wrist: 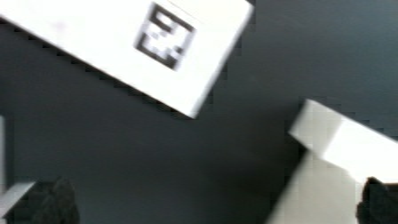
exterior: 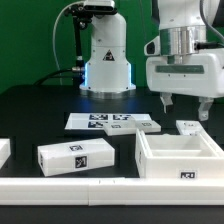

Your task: Assemble cabinet

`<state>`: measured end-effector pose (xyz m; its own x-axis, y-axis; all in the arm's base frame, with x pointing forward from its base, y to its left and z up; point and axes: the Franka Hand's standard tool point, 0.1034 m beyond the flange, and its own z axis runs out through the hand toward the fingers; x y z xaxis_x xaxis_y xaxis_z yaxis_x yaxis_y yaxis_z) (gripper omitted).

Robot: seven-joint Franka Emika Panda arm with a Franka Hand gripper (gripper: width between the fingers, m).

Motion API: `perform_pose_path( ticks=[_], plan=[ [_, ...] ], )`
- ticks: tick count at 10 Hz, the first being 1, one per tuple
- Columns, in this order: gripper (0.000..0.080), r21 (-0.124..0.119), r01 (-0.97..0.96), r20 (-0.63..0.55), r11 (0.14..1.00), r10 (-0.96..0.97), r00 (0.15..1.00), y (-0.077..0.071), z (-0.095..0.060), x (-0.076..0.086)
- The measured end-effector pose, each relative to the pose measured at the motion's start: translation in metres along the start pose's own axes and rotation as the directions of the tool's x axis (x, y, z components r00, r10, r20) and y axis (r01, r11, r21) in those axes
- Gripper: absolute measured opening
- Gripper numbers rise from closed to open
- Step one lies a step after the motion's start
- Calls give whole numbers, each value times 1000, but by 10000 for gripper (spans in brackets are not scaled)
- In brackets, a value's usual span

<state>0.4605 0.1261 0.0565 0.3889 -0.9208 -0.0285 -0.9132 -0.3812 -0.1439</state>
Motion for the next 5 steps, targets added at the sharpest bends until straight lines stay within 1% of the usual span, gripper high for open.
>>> perform_pose_path(
  ticks=[1,2,3,4,5],
  plan=[
    [797,-24,-167,3,986,167,986,15,5,-9],
    [797,-32,-237,3,971,237,971,19,7,-15],
    [797,-28,-292,7,956,292,956,18,7,-15],
    [797,-27,-387,12,922,388,922,18,7,-16],
    [797,-29,-402,13,915,403,915,19,9,-18]
  ],
)
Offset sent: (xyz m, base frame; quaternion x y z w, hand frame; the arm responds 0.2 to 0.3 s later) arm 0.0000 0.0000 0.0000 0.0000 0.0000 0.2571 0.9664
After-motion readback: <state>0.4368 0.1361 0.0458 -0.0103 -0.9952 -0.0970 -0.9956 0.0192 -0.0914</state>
